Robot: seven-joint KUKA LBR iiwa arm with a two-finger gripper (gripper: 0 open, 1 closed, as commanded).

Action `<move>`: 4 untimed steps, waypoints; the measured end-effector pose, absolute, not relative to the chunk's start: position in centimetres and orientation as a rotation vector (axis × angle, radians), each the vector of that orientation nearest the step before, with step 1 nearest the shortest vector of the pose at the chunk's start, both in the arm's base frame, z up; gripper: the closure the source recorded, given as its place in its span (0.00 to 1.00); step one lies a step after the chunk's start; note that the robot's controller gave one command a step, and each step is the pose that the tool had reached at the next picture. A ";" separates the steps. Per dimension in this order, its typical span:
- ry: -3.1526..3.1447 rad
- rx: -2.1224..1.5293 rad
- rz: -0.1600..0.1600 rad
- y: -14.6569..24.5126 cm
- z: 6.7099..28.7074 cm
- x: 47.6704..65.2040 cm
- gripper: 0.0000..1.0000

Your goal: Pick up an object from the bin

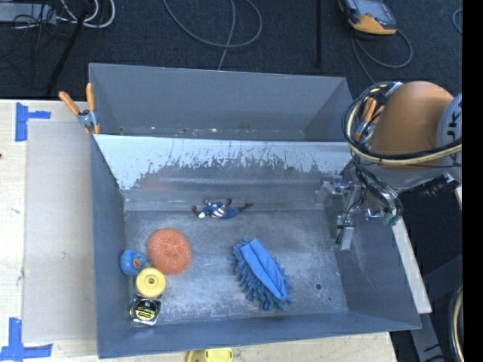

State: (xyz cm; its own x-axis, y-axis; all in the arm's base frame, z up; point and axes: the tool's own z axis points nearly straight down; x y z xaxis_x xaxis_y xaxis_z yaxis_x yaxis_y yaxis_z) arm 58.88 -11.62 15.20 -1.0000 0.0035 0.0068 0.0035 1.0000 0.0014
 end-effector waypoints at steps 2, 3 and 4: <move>-3.148 0.060 0.004 -8.7 12.3 59.9 0.00; -3.123 0.332 -0.001 -3.1 8.8 58.2 0.00; -3.129 0.254 -0.006 -1.1 7.9 57.7 0.00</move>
Offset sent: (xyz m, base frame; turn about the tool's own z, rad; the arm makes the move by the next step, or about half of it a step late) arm 0.0146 0.0593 -0.0614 -0.0789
